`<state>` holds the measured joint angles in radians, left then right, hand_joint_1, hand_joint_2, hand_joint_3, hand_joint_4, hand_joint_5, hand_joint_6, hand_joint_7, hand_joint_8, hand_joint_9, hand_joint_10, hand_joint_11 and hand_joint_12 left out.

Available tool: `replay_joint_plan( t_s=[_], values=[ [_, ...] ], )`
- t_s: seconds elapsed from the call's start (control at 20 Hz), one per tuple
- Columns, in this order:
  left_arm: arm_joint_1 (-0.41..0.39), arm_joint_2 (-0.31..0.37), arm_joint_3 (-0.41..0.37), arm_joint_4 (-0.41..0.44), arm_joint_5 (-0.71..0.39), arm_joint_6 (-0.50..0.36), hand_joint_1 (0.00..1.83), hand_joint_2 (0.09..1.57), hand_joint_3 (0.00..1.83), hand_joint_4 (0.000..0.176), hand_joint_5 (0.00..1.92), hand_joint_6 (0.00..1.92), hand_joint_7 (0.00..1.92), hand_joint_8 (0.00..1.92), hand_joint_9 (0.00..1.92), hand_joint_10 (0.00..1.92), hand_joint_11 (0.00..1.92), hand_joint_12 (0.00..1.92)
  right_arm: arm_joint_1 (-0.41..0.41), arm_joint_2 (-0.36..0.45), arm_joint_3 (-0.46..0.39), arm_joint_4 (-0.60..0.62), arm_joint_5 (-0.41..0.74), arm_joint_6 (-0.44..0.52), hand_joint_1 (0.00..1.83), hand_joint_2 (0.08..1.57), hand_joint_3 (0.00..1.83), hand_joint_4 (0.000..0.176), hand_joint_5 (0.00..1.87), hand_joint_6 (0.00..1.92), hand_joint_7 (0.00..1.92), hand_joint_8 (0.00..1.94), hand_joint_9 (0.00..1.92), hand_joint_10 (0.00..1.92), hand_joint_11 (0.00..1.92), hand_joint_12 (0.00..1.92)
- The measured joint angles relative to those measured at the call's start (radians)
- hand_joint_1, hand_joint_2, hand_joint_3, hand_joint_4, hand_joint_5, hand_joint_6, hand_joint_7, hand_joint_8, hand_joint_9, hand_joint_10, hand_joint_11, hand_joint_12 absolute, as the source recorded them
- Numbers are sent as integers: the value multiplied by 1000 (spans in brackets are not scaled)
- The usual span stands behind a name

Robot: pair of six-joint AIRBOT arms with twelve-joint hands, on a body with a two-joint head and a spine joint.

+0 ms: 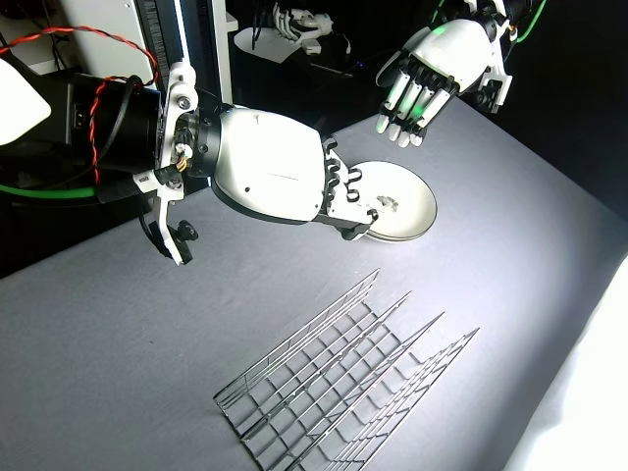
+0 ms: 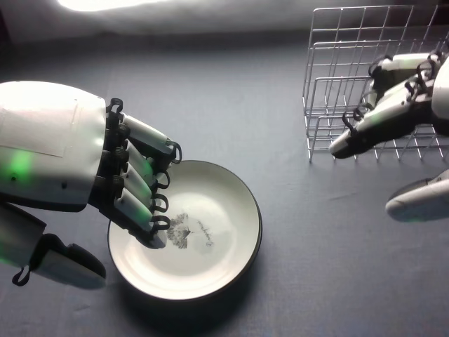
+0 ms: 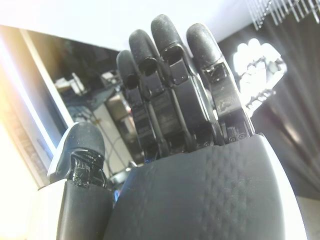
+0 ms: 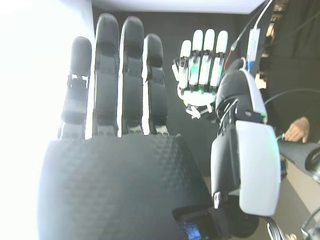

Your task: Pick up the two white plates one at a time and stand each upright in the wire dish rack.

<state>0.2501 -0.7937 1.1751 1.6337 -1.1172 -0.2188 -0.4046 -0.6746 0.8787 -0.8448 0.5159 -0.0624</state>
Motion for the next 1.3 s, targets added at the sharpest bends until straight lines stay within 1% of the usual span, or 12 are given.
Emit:
replay_joint_plan(
  t_s=[0.05, 0.1, 0.2, 0.25, 0.55, 0.6, 0.65, 0.8, 0.9, 0.95, 1.15, 1.3],
  values=[
    [0, 0, 0, 3, 0, 0, 0, 1271, 27, 0, 5, 0, 0, 0, 0, 0, 0, 0, -3, 0, 0, -3, 3, 0, 0, 1306, 37, 0, 148, 6, 137, 4, 112, 20, 0, 398],
    [0, 0, 2, 6, -5, 0, 0, 1280, 15, 0, 29, 9, 0, 0, 0, 0, 0, 0, -5, 0, 0, 9, 9, 2, 0, 1310, 17, 0, 165, 4, 151, 2, 132, 13, 0, 442],
    [2, 0, 14, -15, -25, 0, 0, 1282, 14, 0, 22, 5, 0, 0, 0, 0, 0, 0, -5, 0, 5, 11, 14, 2, 0, 1310, 7, 0, 169, 3, 153, 3, 131, 6, 0, 439],
    [4, 0, 21, -10, -23, -1, 0, 1282, 14, 0, 13, 1, 0, 0, 0, 0, 0, 0, -6, 0, 12, 3, 17, 1, 0, 1307, 4, 0, 147, 3, 135, 4, 111, 4, 0, 381],
    [5, 0, 12, 7, -27, -1, 0, 1274, 6, 0, 18, 2, 0, 0, 0, 0, 0, 0, -6, 2, 25, 8, 26, 1, 0, 1314, 2, 0, 163, 7, 149, 5, 138, 5, 0, 444],
    [5, -2, 23, 14, -36, -1, 0, 1272, 4, 0, 3, 0, 0, 0, 0, 0, 0, 0, -6, 2, 25, 6, 32, 1, 0, 1316, 2, 0, 169, 6, 158, 5, 153, 7, 0, 481],
    [5, -4, 37, 29, -45, -1, 0, 1273, 5, 0, 9, 3, 0, 0, 0, 0, 0, 0, -6, 2, 25, 6, 37, 1, 0, 1322, 3, 0, 143, 2, 133, 2, 130, 3, 0, 437],
    [11, -8, 60, 54, -76, -1, 0, 1278, 6, 0, 10, 3, 0, 0, 0, 0, 0, 0, -6, 2, 25, 6, 43, 1, 0, 1332, 3, 0, 163, 5, 143, 4, 138, 5, 0, 507],
    [19, -11, 74, 53, -103, 0, 0, 1290, 11, 0, 7, 1, 0, 0, 0, 0, 0, 0, -6, 2, 25, 6, 45, 1, 0, 1328, 1, 0, 160, 1, 140, 9, 129, 6, 0, 451],
    [27, -15, 79, 51, -100, 5, 0, 1287, 9, 0, 1, 0, 0, 0, 0, 0, 0, 0, -6, 2, 25, 6, 45, 1, 0, 1333, 1, 0, 192, 7, 186, 14, 172, 15, 0, 544],
    [82, -60, 96, 64, -102, 79, 0, 1294, 10, 0, 22, 8, 0, 0, 0, 0, 0, 0, -5, 2, 25, 6, 52, 1, 0, 1340, 2, 0, 215, 2, 211, 3, 185, 5, 0, 562],
    [134, -113, 148, 111, -80, 86, 0, 1287, 5, 0, 3, 0, 0, 0, 0, 0, 0, 0, -5, 2, 25, 6, 54, 1, 0, 1335, 1, 0, 186, 1, 186, 2, 164, 1, 0, 533]
  ],
)
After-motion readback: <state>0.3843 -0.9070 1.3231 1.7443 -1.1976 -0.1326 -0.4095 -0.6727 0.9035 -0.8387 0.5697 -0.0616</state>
